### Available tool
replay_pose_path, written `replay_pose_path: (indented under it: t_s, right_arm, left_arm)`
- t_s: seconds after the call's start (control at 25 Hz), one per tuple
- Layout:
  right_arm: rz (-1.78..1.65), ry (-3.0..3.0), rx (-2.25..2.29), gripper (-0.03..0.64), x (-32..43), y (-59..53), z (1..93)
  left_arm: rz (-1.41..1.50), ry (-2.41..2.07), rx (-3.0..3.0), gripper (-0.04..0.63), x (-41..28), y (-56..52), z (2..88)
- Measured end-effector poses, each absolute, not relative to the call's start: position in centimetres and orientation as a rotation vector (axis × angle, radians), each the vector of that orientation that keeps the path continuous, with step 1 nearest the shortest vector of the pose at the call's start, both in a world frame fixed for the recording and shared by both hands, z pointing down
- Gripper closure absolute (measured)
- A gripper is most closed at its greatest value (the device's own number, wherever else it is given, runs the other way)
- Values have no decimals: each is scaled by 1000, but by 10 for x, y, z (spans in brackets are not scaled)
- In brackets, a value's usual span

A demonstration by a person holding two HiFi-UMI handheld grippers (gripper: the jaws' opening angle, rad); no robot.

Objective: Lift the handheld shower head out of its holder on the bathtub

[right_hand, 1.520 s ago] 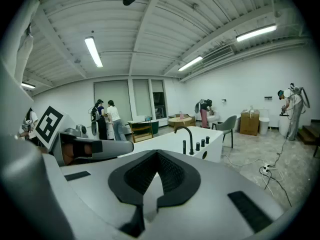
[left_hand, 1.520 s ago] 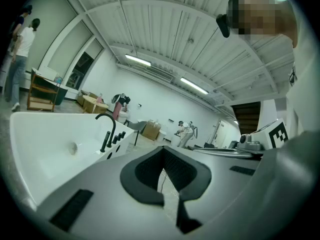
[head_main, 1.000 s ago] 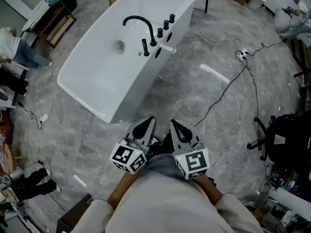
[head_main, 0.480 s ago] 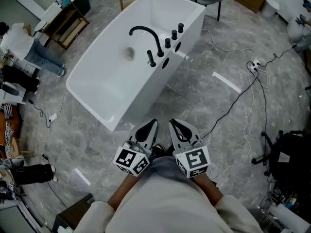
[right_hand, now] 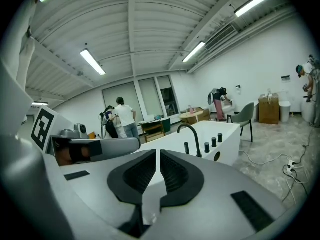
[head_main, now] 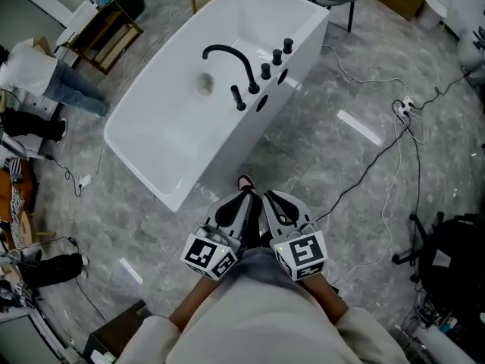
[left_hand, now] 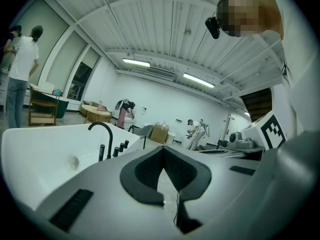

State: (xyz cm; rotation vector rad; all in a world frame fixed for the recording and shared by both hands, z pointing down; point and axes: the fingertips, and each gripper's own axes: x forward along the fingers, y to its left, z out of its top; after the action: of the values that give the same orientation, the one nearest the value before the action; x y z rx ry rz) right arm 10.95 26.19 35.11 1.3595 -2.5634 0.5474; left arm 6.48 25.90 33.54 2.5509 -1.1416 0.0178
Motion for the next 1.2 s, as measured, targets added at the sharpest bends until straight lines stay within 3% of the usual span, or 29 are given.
replay_pose_path:
  t_s: [0.44, 1.2]
  right_arm:
    - [509, -2529, 1401, 591, 105, 154, 348]
    - [512, -2463, 1403, 498, 22, 3, 367]
  left_arm:
    - [-44, -1080, 2578, 591, 60, 141, 332]
    - [-70, -1072, 2564, 592, -32, -7, 338]
